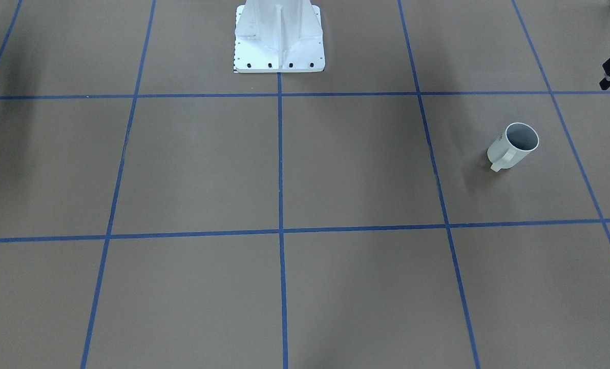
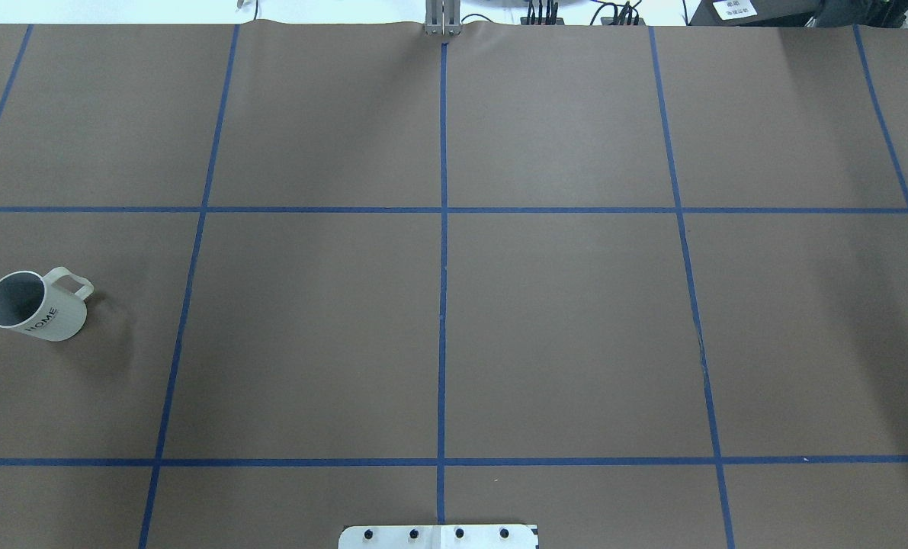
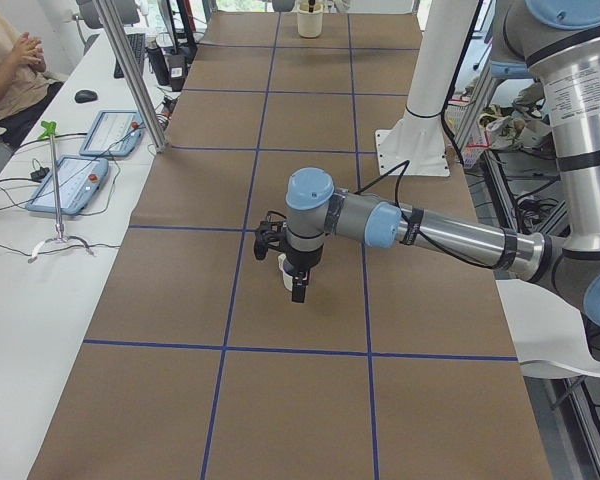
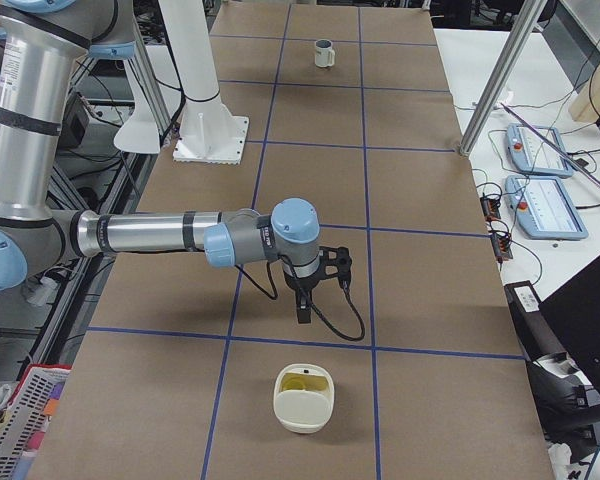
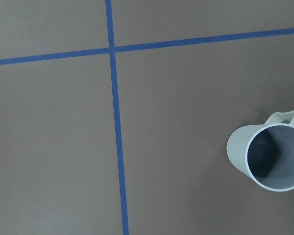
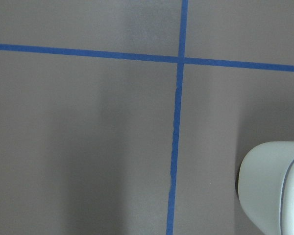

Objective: Left arm hands cup to right arm to dump lemon

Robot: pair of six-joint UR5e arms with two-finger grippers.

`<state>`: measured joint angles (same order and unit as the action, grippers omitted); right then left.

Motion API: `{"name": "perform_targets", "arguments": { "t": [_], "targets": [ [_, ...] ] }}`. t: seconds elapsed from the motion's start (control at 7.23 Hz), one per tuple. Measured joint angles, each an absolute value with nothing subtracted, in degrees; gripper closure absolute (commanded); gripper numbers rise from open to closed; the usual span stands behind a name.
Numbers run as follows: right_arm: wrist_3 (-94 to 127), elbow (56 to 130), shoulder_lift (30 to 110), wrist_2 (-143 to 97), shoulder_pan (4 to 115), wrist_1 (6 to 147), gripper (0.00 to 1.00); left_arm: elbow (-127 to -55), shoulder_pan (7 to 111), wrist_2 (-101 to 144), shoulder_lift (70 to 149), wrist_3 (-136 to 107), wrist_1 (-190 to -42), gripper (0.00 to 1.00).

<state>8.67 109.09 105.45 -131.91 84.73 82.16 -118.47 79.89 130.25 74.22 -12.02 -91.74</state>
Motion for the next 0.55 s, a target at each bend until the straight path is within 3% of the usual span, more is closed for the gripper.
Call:
{"name": "perform_targets", "arguments": {
  "t": [0.55],
  "targets": [
    [8.9, 108.9, 105.4, -132.0, 84.7, 82.0, 0.00, -118.8, 79.9, 130.2, 74.3, -12.1, -91.7, 0.00]
  ]
}}
